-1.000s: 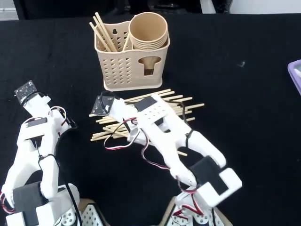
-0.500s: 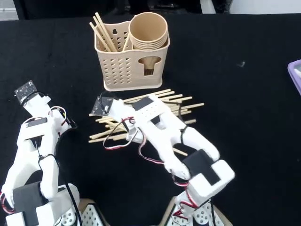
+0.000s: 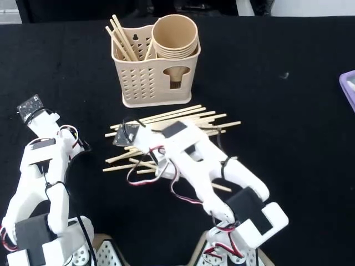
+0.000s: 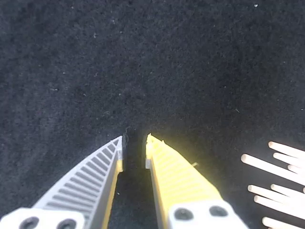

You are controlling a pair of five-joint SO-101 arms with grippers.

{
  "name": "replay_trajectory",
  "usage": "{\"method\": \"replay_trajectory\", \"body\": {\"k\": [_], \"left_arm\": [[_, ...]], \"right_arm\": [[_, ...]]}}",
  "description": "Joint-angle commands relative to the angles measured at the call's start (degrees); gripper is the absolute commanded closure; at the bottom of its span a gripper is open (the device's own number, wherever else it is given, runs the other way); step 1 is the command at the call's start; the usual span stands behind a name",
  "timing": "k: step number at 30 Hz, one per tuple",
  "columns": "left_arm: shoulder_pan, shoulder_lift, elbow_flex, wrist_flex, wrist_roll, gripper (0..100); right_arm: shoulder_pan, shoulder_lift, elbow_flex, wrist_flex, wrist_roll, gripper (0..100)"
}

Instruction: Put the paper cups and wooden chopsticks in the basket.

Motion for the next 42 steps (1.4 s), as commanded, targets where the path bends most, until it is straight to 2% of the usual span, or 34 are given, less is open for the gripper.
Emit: {"method": "replay_trajectory", "body": {"k": [1,6,12,18,20,25,42], "left_arm": [[-0.1,-0.3,-2.9,0.2,0.2,91],[-0.1,-0.3,-2.9,0.2,0.2,91],[-0.1,-0.3,-2.9,0.1,0.2,91],[0.0,-0.2,-2.9,0.1,0.2,91],[0.0,-0.2,-3.0,0.1,0.2,91],[0.0,-0.2,-3.0,0.1,0.2,91],[0.0,-0.2,-3.1,0.1,0.2,91]], "right_arm": [[-0.4,-3.1,1.8,-4.3,0.0,96.9],[-0.4,-3.4,2.4,-4.4,0.0,81.6],[-0.4,-3.6,2.2,-4.4,0.0,87.9],[-0.4,-3.6,1.4,-4.4,-0.1,87.7],[-0.4,-3.6,0.9,-4.0,-0.1,86.2],[-0.4,-3.6,-1.2,-0.5,0.3,75.3],[-0.4,-3.6,-5.8,-0.5,0.4,77.2]]}}
